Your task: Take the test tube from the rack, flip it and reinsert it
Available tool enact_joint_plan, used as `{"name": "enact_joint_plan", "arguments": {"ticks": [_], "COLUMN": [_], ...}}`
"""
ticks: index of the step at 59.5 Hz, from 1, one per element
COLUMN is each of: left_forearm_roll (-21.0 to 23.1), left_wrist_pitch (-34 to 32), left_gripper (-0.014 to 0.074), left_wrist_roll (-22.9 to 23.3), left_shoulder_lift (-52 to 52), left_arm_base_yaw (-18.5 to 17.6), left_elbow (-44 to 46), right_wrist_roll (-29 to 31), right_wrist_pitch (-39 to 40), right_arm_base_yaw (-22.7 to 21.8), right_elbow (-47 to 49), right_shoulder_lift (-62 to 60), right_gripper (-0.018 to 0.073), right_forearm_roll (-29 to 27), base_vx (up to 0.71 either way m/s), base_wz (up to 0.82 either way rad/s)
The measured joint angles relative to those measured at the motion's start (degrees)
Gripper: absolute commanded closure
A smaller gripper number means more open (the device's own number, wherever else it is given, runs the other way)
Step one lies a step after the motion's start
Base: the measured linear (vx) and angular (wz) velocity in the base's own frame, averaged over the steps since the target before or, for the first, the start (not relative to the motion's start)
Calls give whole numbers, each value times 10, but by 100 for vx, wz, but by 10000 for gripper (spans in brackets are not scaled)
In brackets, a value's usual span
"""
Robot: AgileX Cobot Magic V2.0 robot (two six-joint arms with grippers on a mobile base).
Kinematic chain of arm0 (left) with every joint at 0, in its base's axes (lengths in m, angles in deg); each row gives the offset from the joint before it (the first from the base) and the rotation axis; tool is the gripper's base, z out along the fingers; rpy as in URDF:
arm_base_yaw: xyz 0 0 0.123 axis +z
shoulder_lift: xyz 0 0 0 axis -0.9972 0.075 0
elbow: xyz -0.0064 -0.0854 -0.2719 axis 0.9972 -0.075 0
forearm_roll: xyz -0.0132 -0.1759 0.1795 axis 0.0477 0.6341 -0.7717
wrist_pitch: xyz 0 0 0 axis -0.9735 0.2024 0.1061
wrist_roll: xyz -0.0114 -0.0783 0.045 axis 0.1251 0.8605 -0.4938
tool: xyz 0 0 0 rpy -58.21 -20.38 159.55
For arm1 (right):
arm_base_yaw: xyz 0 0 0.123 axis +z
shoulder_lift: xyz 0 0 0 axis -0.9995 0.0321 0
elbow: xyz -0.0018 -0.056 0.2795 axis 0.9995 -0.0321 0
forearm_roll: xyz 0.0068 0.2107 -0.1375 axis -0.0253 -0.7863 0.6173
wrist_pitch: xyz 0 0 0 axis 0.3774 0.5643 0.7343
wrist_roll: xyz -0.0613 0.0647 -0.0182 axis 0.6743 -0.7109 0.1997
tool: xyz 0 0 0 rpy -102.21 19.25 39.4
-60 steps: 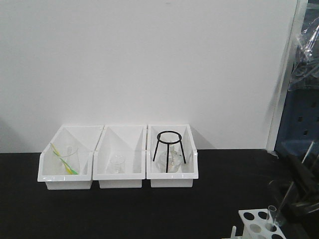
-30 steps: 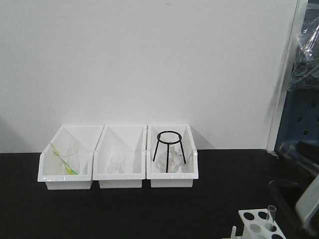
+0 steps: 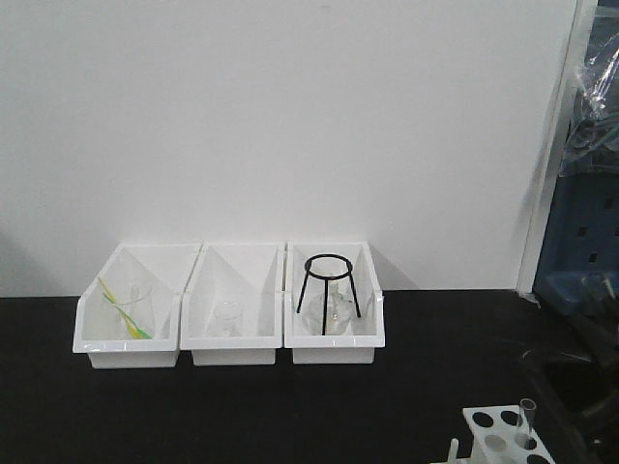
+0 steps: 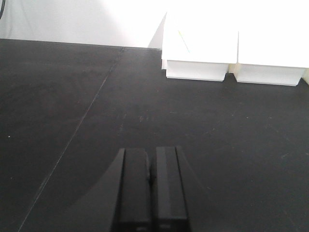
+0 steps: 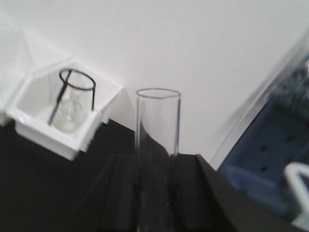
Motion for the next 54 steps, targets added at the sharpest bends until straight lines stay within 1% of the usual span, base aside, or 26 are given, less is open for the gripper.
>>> {"name": "enact_joint_plan", "arguments": {"ticks": [3, 7, 11, 16, 19, 23, 27, 30, 33, 38, 45, 54], "left_forearm_roll": [0, 0, 0, 0, 0, 0, 0, 0, 0, 0, 0, 0], "left_wrist_pitch": [0, 0, 0, 0, 0, 0, 0, 0, 0, 0, 0, 0], "left_gripper": [603, 603, 603, 603, 603, 603, 603, 603, 603, 603, 603, 603], "left_wrist_roll": [0, 0, 0, 0, 0, 0, 0, 0, 0, 0, 0, 0], "left_shoulder_lift": [0, 0, 0, 0, 0, 0, 0, 0, 0, 0, 0, 0], "left_arm_base_yaw": [0, 0, 0, 0, 0, 0, 0, 0, 0, 0, 0, 0], "left_elbow": [0, 0, 0, 0, 0, 0, 0, 0, 0, 0, 0, 0], "right_wrist_roll": [-44, -85, -93, -58, -22, 20, 49, 63, 70, 74, 77, 90], "right_wrist_pitch": [9, 57, 134, 270, 362, 455, 512, 544, 563, 585, 590, 590], "right_arm_base_yaw": [0, 0, 0, 0, 0, 0, 0, 0, 0, 0, 0, 0], "right_elbow": [-3, -17, -44, -98, -139, -185, -214, -226, -230, -231, -231, -231], "right_shoulder_lift": [0, 0, 1, 9, 22, 42, 63, 79, 97, 123, 158, 200], "right_gripper": [568, 568, 568, 568, 568, 568, 568, 568, 568, 568, 568, 568], "right_forearm_roll": [-40, -89, -132, -198, -249, -313, -358, -380, -385, -364, -338, -322], "base_vx": [0, 0, 0, 0, 0, 0, 0, 0, 0, 0, 0, 0], "base_wz": [0, 0, 0, 0, 0, 0, 0, 0, 0, 0, 0, 0]}}
